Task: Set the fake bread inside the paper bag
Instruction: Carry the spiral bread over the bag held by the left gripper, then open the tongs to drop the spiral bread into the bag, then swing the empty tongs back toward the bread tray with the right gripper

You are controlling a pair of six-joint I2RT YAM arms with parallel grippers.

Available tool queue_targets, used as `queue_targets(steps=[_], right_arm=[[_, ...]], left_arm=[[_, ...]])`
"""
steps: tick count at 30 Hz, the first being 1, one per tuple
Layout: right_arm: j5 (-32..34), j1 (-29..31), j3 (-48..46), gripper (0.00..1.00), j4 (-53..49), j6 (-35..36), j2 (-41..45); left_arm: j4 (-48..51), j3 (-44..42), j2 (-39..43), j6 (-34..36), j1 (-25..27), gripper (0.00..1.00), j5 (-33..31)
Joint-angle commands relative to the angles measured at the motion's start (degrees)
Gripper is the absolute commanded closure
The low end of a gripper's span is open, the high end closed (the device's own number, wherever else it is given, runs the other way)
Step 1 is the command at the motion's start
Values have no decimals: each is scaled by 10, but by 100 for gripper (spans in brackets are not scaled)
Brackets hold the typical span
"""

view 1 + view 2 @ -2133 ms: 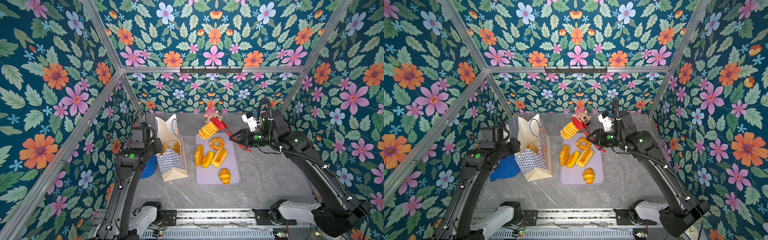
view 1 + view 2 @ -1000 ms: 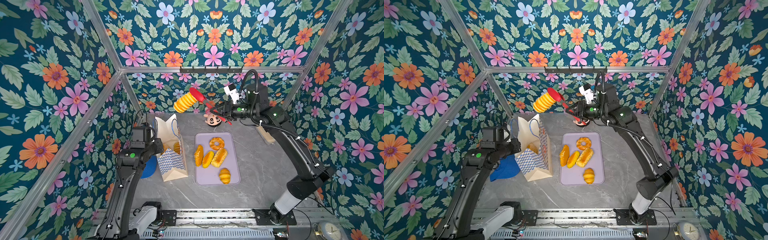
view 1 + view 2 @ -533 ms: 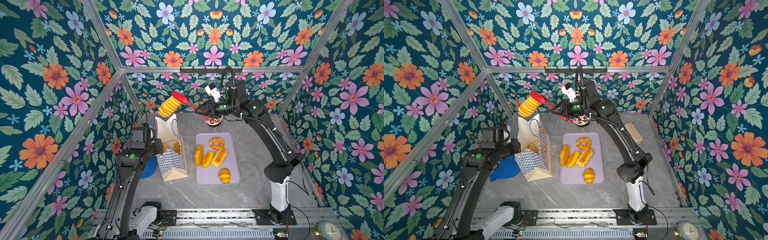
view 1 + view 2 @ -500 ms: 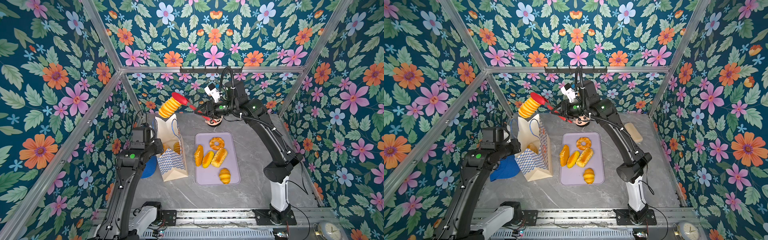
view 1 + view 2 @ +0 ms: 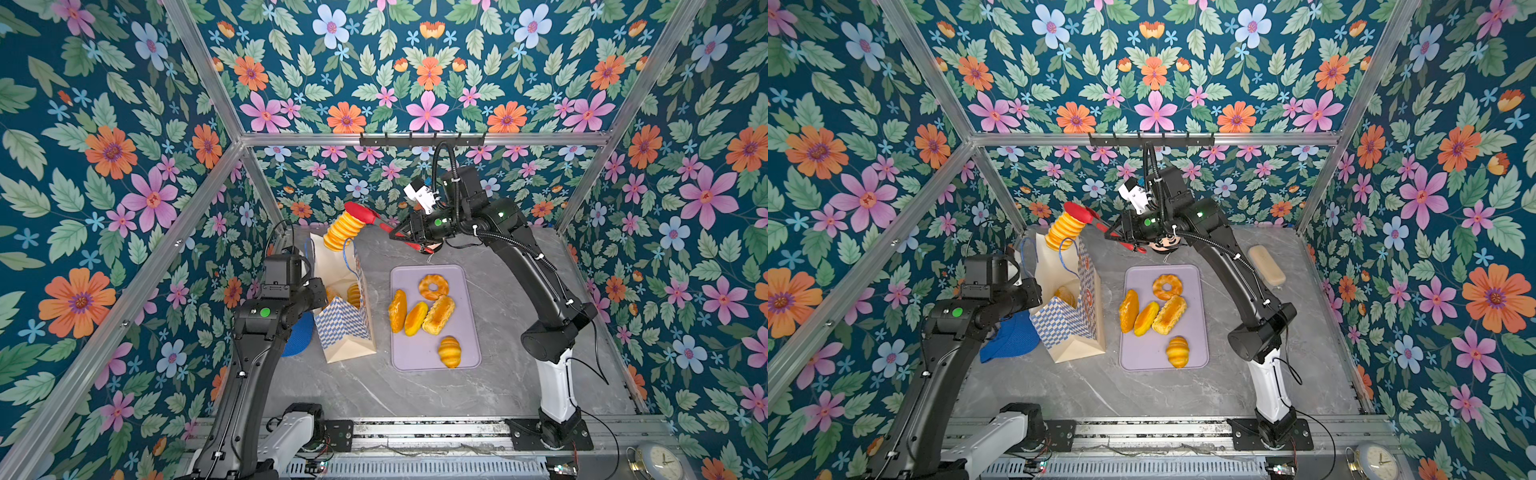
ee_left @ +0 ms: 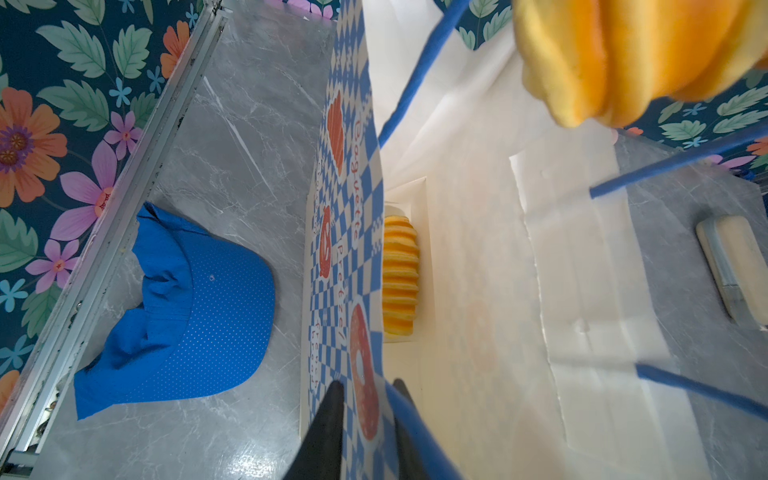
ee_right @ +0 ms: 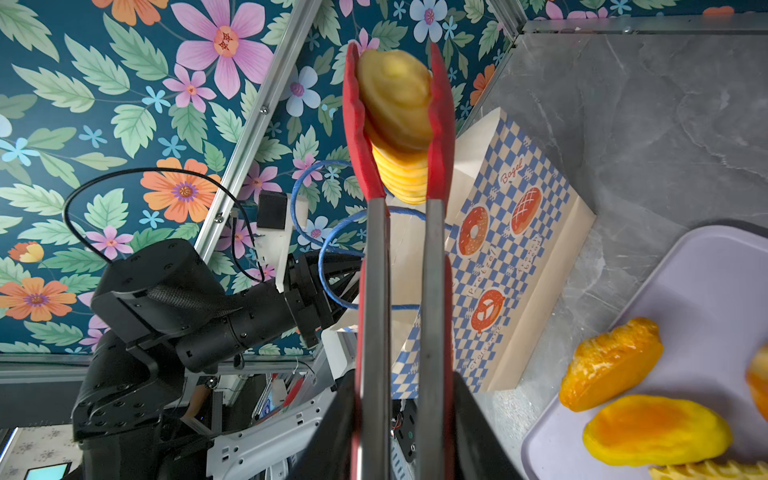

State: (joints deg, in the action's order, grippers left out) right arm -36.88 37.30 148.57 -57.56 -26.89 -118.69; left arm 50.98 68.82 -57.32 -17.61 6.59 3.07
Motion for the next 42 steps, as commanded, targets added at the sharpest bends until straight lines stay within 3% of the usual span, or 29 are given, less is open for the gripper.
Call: queue_targets(steps=[1, 16, 30, 42], right_arm=[[-1, 3, 8, 67, -3, 30, -4], [54, 31, 43, 63, -61, 88, -25], [37, 38, 45, 42, -41, 78, -21], [101, 31, 39, 45, -29, 47, 8]], left_arm=[[-9, -1, -1, 1, -1, 77, 1], [-9, 3, -3, 1, -1, 77, 2], [-7, 2, -3, 0, -1, 77, 2], [-11, 2, -6, 0, -1, 77, 3]])
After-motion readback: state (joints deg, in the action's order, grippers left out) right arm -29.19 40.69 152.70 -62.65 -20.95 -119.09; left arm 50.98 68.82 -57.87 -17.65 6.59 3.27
